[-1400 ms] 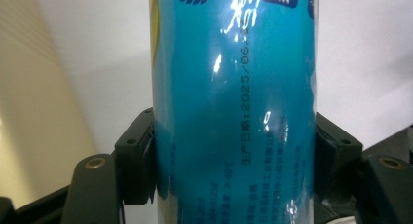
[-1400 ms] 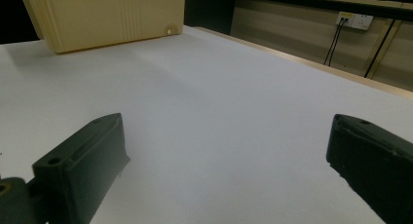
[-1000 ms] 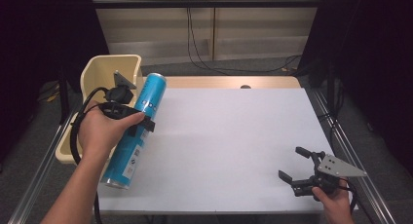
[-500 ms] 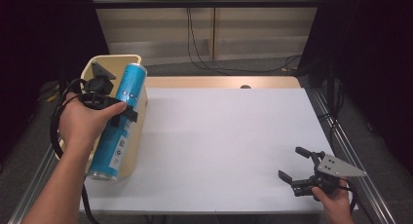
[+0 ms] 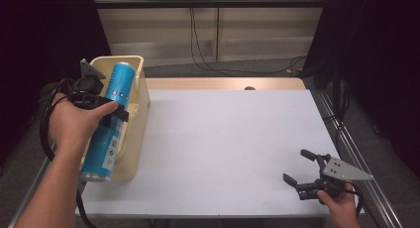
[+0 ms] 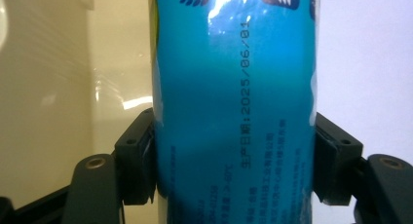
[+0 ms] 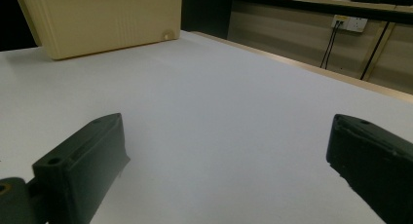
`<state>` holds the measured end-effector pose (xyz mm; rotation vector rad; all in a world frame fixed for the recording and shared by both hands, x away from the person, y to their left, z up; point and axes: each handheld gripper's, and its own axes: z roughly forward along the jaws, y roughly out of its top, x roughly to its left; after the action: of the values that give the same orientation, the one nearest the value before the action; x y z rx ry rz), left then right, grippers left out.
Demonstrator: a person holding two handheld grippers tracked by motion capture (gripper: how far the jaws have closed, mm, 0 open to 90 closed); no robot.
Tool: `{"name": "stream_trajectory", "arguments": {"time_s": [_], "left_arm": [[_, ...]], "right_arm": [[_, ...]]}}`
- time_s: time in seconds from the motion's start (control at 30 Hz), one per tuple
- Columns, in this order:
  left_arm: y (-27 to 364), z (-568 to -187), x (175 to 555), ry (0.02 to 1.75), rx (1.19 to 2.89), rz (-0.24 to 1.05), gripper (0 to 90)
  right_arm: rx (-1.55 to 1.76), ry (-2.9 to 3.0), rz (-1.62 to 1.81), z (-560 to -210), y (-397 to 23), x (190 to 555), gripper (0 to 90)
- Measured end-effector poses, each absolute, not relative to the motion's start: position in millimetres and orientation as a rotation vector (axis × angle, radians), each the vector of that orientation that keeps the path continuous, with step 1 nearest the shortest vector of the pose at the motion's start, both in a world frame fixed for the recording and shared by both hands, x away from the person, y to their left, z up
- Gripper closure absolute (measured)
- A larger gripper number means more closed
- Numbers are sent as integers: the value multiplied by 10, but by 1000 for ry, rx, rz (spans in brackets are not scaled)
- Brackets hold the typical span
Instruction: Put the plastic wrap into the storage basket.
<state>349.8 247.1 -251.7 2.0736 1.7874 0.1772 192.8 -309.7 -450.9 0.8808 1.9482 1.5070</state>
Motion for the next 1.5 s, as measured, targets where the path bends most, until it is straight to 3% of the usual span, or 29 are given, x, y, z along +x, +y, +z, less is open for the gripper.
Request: {"name": "stream_trajectory", "arguments": {"time_s": [0.87,1.5], "left_arm": [[2722,-2775,3645,1893,2093,213,320],[2755,-2866,3723,1944,2103,61,317]], "right_arm": [[866,1968,1493,-4515,-3073,1923,7],[853,1977,1488,-4519,-3063,1929,7]]}}
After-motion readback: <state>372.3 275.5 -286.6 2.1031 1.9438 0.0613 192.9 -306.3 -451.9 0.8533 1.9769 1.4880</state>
